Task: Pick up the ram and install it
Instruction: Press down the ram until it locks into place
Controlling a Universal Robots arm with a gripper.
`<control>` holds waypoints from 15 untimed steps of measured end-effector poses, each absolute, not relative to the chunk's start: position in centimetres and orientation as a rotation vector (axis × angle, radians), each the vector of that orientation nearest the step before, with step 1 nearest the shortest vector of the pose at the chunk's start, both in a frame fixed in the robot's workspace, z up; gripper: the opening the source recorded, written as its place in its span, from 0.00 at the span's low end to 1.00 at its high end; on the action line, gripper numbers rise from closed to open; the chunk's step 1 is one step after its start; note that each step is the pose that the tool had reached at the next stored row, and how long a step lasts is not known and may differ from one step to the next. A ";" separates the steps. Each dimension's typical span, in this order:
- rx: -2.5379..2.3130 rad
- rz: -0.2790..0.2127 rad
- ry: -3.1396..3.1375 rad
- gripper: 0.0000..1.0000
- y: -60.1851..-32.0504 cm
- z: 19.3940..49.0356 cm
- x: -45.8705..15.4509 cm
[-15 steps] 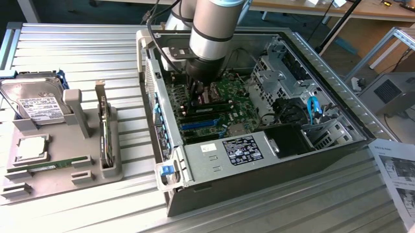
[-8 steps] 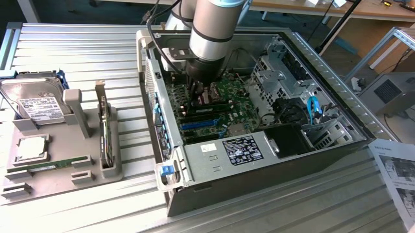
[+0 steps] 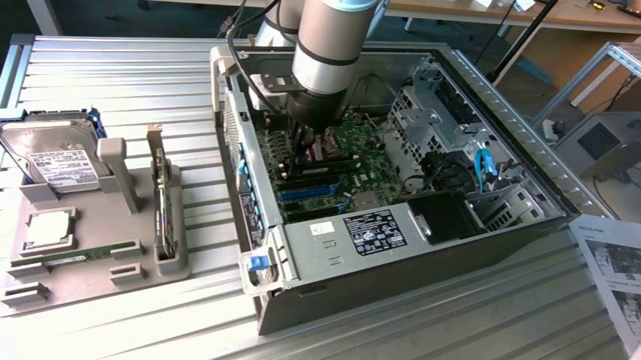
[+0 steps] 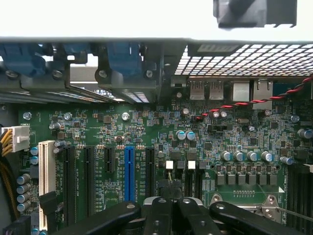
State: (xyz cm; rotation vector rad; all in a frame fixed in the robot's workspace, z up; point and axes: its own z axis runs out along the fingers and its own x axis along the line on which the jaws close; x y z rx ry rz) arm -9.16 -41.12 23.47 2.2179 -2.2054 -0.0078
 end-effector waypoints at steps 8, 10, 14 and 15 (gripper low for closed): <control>2.218 -0.008 -2.205 0.11 -41.1 23.3 -9.2; 2.217 -0.008 -2.205 0.11 -41.1 23.2 -9.2; 2.218 -0.008 -2.205 0.11 -41.2 23.1 -9.2; 2.218 -0.008 -2.205 0.11 -41.2 23.1 -9.2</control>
